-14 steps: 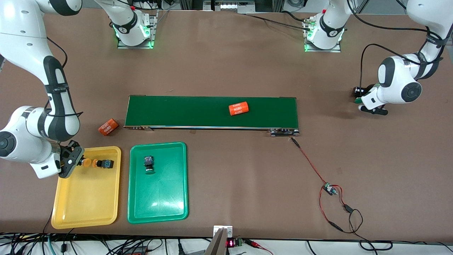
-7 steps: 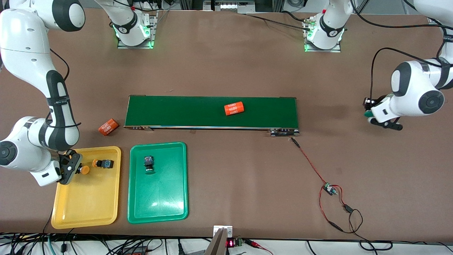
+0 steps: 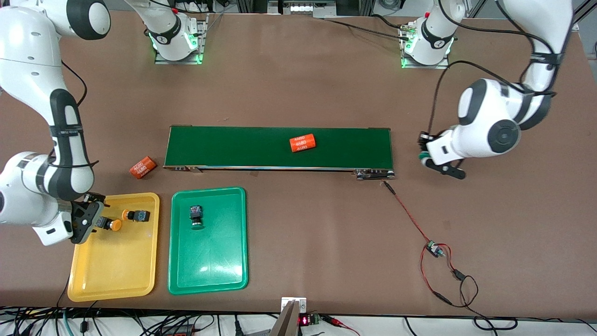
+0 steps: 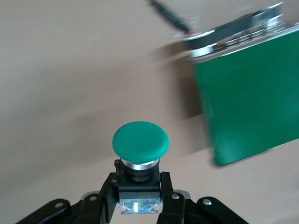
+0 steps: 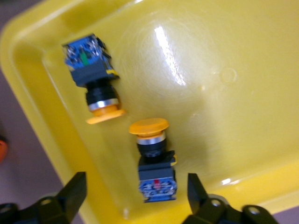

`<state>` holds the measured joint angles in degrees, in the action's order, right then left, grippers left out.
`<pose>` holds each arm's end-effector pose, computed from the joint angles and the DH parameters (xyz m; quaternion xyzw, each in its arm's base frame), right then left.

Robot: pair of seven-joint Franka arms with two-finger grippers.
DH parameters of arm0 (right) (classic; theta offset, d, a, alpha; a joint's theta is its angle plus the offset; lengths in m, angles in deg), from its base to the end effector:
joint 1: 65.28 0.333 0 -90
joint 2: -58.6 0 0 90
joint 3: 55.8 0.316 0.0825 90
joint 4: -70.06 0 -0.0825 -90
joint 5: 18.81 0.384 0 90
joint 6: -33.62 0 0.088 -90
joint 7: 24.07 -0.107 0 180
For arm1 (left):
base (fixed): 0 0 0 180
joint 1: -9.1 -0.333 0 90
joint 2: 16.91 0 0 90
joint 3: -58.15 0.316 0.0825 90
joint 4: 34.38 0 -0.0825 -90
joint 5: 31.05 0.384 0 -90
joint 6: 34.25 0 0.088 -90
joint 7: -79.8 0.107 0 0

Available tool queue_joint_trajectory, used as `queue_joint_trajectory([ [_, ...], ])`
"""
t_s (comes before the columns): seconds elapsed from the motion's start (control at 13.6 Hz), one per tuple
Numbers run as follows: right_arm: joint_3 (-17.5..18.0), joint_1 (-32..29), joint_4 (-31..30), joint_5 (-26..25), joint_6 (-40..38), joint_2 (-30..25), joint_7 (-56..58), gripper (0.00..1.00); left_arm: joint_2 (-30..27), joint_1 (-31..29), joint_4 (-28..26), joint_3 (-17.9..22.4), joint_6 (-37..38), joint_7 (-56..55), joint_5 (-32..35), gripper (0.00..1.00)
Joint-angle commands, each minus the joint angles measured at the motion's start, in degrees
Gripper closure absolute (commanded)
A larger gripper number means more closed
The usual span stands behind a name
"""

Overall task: Sort buttons by color to trays
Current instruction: 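Drop the yellow button in the yellow tray while the left gripper lifts, then place the green-cap button on the belt with the left gripper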

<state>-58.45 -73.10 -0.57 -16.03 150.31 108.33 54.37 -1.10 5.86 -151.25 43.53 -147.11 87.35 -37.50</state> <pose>0.7381 -0.1246 0.2394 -0.8310 -0.5554 0.0201 0.0246 0.5391 -0.1137 0.2900 0.9733 -0.1329 -0.1709 0.0764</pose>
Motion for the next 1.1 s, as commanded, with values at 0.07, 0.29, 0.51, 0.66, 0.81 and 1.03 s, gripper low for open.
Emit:
queue_joint_trajectory([
  [0.07,1.2,0.2,-0.5,1.3,-8.7,-7.6,-9.9,0.00,5.7,2.9,5.3,-1.6,0.4,-7.3,-7.7,0.83],
  [0.29,1.2,2.8,-0.5,1.4,-14.5,-13.1,-25.2,0.00,8.2,6.9,5.2,-1.7,-3.8,-8.5,-18.3,0.82],
  [0.51,1.2,6.5,-0.5,2.6,-17.9,-17.0,-39.7,0.00,8.9,8.5,4.7,-1.6,-5.6,-9.1,-18.3,0.01],
  [0.66,1.2,8.4,-0.6,5.5,-19.8,-17.9,-49.0,0.00,7.8,8.2,4.9,-1.4,-4.8,-9.5,-18.3,0.00],
  [0.81,1.2,10.9,-0.5,5.7,-20.2,-18.5,-55.3,0.00,5.0,7.5,5.2,-0.9,-2.3,-9.6,-18.0,0.00],
  [1.03,1.0,14.9,-0.5,5.2,-23.9,-19.8,-63.5,0.00,0.1,5.7,6.5,0.9,2.5,-9.6,-17.6,0.00],
])
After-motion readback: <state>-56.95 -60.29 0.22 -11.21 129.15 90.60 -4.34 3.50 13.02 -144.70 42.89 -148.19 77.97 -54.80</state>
